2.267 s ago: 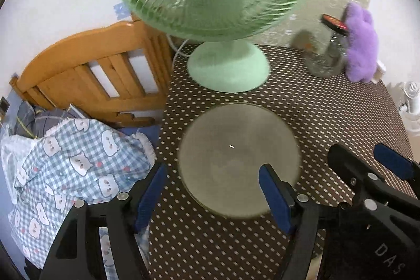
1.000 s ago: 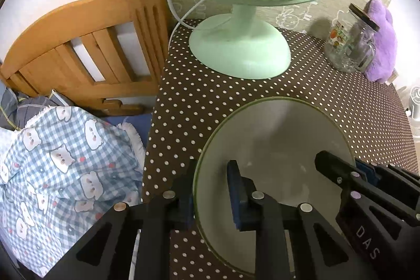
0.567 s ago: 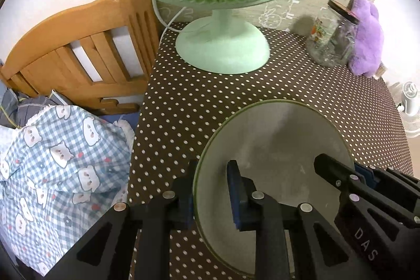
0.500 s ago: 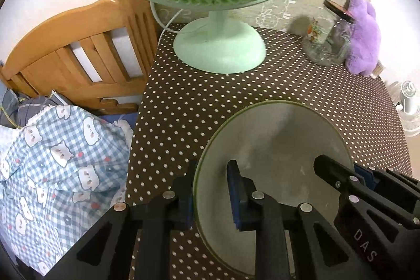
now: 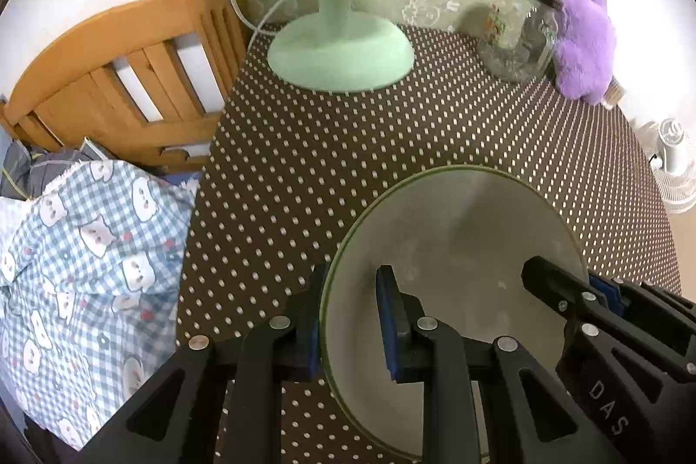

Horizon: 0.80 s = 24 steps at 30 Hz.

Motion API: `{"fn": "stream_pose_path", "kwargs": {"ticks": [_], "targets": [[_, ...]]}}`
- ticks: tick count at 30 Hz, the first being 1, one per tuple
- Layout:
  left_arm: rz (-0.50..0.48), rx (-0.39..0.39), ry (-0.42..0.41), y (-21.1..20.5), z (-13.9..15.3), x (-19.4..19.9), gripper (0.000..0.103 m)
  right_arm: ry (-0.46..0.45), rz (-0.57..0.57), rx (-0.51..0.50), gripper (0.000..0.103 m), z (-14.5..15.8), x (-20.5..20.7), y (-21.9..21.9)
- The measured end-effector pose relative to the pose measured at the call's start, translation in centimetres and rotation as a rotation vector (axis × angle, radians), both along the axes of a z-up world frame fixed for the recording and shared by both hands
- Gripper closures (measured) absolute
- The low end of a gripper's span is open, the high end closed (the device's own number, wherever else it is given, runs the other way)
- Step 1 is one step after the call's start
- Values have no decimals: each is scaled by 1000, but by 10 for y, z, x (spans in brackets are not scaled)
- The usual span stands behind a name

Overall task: Organize plates and bowls
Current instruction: 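Lift the bowls with both grippers and carry them toward the plate stack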

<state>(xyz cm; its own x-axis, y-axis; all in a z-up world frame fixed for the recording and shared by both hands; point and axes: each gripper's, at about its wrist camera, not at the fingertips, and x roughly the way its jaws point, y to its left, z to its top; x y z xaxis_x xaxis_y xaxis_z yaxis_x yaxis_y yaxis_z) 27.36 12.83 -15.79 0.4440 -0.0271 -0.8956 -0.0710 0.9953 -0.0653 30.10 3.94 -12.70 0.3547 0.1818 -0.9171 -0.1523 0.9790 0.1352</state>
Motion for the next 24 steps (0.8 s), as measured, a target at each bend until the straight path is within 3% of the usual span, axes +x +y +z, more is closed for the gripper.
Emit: {"fn": "stream_pose_path", "kwargs": {"ticks": [8, 24], "targets": [[2, -7, 24, -12, 0, -7, 84, 11, -7, -4, 87, 2, -7, -12], [-7, 4, -42, -65, 49, -28, 84, -43, -26, 20, 87, 51, -27, -66]]}}
